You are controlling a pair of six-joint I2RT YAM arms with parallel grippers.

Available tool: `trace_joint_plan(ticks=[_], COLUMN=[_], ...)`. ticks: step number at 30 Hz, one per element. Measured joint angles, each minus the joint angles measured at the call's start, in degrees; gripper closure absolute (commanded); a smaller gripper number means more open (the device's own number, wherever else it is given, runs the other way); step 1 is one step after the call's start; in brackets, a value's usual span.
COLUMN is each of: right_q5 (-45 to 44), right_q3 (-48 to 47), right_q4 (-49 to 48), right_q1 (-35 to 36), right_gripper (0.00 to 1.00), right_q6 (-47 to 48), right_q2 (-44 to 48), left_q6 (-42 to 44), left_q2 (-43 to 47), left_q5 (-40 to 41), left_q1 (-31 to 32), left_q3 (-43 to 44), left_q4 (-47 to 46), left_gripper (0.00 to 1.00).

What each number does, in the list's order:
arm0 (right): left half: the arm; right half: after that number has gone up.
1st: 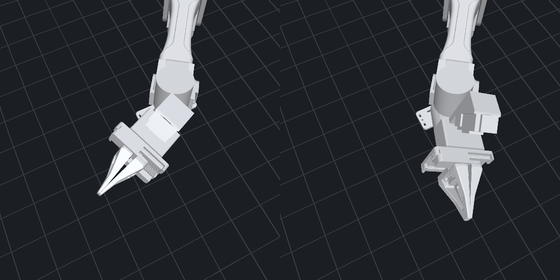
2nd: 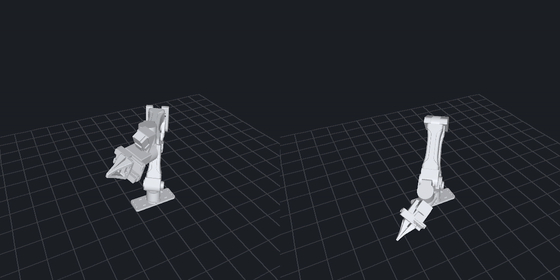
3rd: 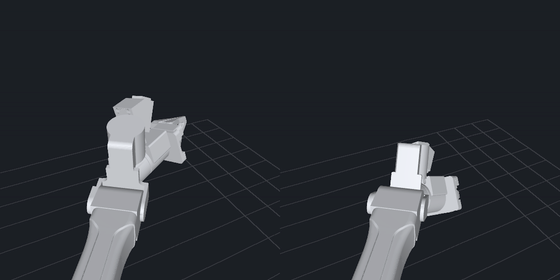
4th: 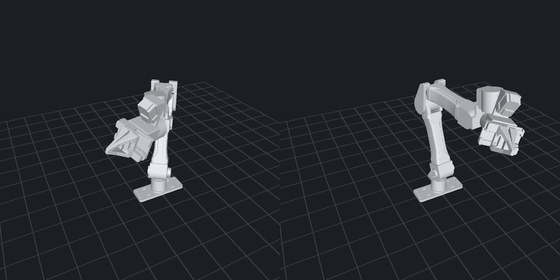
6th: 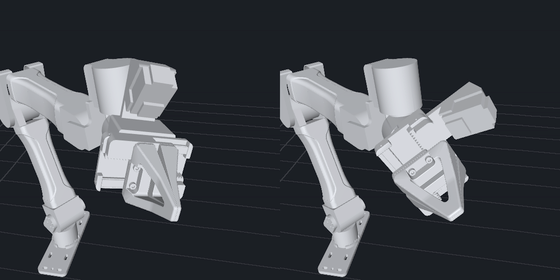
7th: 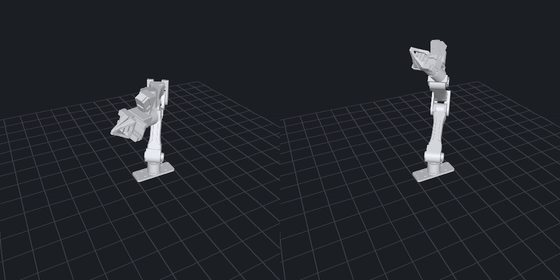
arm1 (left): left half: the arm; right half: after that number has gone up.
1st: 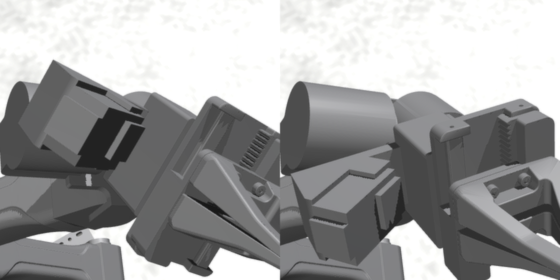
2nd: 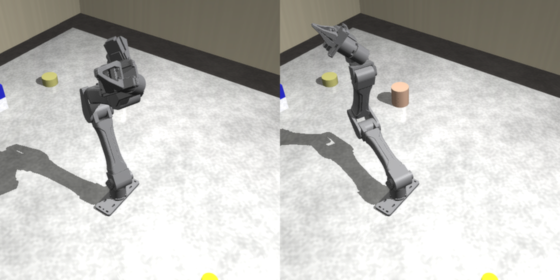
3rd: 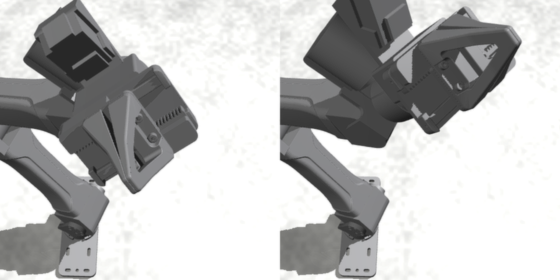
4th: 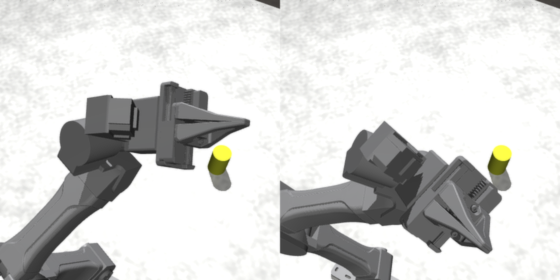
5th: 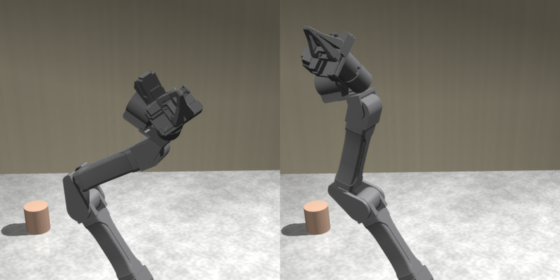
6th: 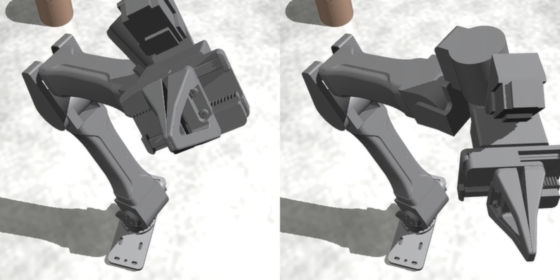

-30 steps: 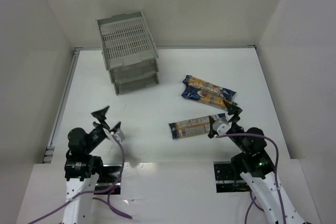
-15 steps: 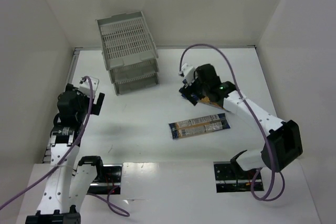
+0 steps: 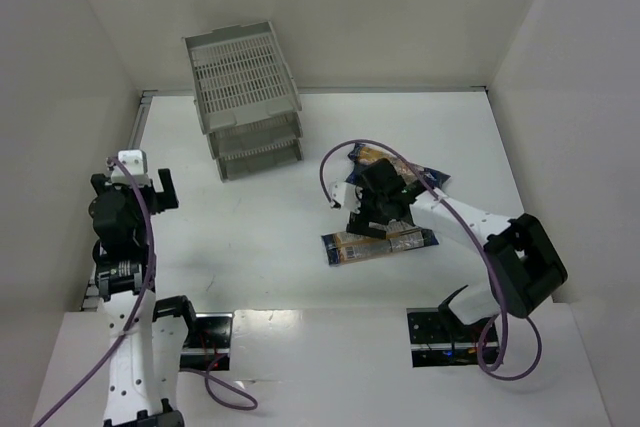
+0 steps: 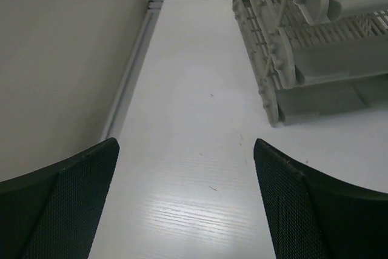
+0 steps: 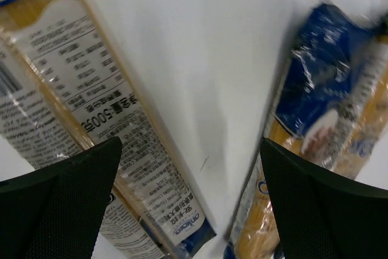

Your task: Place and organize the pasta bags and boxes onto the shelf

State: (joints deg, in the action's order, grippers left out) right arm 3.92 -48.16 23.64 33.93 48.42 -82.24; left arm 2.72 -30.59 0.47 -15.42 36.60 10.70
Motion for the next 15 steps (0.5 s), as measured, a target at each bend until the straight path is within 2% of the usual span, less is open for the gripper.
trace_joint_plan(ticks=[9, 15], right_q5=[2.60, 2.69], right_q3=[0.90, -3.48], right_q4=[6.95, 16.33], right_q1=[-0.04, 0.44], right_gripper=[0.00, 0.00], right_q6=[18.67, 23.08], right_q2=[-1.81, -3.67], left_q6=[-3.04, -3.08], left_q2=[-1.60, -2.08], left_q5=[-6.91, -8.37], left_q1=[-3.04, -3.32], left_q3=[-1.40, -1.40], left_q4=[0.42, 0.94], left_gripper=[0.01, 0.01])
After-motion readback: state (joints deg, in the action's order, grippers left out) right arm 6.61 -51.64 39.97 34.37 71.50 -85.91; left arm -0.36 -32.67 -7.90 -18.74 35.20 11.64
